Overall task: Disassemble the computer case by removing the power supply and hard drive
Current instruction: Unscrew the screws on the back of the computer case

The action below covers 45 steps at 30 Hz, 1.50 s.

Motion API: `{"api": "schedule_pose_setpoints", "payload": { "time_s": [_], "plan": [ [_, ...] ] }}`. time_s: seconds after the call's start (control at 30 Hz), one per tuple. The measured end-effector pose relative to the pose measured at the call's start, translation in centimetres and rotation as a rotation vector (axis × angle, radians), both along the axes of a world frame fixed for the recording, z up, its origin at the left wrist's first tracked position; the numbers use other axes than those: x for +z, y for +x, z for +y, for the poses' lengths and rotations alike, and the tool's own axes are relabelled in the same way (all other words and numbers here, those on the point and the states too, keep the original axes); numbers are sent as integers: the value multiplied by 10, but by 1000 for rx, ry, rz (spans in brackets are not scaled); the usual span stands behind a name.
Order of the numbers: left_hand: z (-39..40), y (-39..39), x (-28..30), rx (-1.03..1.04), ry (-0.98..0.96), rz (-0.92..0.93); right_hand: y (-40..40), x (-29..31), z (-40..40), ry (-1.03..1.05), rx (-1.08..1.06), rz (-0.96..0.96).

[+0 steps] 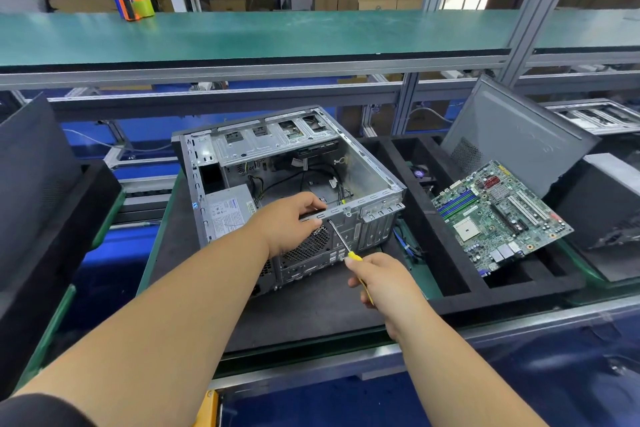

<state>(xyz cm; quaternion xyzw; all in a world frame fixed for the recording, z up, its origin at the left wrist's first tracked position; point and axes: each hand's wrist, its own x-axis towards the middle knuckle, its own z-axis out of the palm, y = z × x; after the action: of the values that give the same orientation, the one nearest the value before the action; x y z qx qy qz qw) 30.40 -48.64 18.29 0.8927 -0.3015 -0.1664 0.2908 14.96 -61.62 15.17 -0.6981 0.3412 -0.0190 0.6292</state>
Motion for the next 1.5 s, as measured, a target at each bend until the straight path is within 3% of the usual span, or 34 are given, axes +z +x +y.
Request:
{"api": "schedule_pose_setpoints", "payload": {
  "time_s": [0.17,0.47,0.7,1.0,1.27,1.5],
  "plan": [
    [-1,0,-1,-3,5,-2,1,-3,-2,-12,-44,44],
    [0,1,-1,-9,-3,-3,-2,-9,-5,-44,-103,-153],
    [0,1,-2,-10,7,-15,-1,-11,0,10,-56,-81],
    [0,1,-1,-5,12,-14,-6,-15,-5,-262,-39,-139],
    [0,0,2,-6,22,-20,-7,-14,-3,-79,-60,-129],
    [0,0,0,2,16,-7,-5,-16,-4,-134,-80,-151]
  ]
}}
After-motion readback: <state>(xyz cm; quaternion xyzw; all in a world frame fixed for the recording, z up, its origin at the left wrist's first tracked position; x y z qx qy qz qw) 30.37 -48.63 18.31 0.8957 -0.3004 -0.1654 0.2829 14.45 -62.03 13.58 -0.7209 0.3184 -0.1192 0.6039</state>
